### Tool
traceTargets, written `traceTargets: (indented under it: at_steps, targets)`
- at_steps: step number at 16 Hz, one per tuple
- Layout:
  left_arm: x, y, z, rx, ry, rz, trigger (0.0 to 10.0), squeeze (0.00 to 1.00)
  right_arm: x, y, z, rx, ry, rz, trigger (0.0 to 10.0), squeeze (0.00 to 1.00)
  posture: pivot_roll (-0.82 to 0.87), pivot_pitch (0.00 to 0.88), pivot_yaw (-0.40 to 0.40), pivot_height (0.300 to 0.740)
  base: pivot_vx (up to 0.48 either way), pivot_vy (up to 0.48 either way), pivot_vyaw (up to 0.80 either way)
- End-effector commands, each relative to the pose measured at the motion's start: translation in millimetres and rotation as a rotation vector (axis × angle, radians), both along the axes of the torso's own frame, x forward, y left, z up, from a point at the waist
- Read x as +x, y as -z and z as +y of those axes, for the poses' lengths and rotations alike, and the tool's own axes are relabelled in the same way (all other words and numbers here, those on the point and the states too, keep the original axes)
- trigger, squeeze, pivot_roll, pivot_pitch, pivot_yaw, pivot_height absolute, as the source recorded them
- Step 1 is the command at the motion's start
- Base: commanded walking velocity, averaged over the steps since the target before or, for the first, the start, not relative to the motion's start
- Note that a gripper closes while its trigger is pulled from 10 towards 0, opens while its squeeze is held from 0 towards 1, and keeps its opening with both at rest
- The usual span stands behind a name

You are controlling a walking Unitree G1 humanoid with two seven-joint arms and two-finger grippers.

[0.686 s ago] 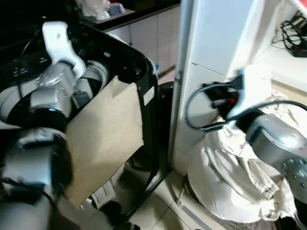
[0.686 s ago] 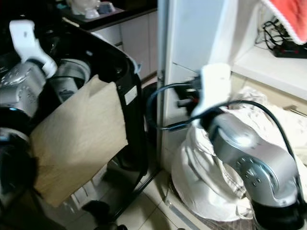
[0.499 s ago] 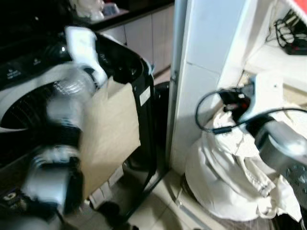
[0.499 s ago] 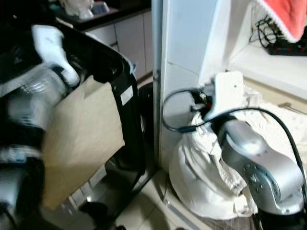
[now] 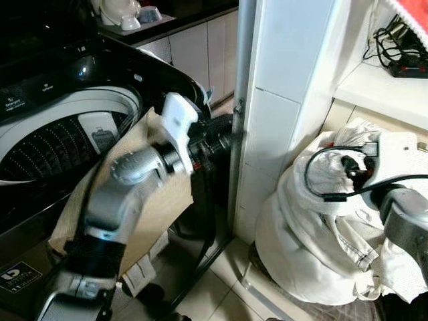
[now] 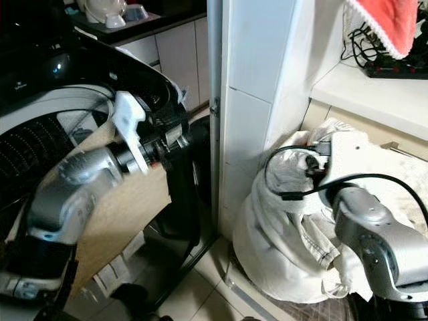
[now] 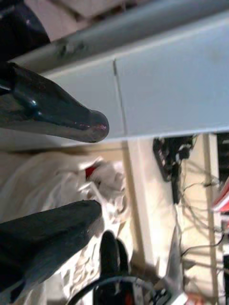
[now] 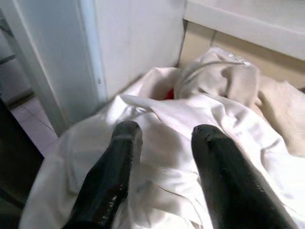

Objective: Clothes washing

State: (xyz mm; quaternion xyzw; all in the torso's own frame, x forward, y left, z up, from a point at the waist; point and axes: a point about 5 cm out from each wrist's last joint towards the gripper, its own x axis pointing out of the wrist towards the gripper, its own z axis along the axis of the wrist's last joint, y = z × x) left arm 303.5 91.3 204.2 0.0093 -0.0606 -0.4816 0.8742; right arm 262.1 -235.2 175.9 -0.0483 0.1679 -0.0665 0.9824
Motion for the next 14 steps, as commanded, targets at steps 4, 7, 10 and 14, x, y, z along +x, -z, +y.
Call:
traceTargets:
  at_steps: [4,7,10,14]
  targets:
    - [-18.3,5,-7.1,0.029,0.125,0.033,10.0,0.0,4.8,12,-16.3,-0.008,0.03,0.045,10.0,1.0,-0.21,0.0,0.07,0.74,0.0,0.0,0.0]
    - [-22.7,10,-8.6,0.048,0.159,0.056,10.0,0.0,7.6,26,-21.9,-0.029,-0.002,0.117,10.0,1.0,-0.2,0.0,0.066,0.74,0.0,0.0,0.0]
    - [-30.7,10,-9.4,0.052,0.218,0.063,10.0,0.0,7.0,36,-28.9,-0.036,0.046,0.179,10.0,1.0,-0.2,0.0,0.063,0.74,0.0,0.0,0.0]
    - [-36.2,10,-10.6,0.064,0.259,0.069,10.0,0.0,4.6,49,-34.1,0.029,0.063,0.224,0.0,0.0,-0.19,0.0,0.064,0.74,0.0,0.0,0.0]
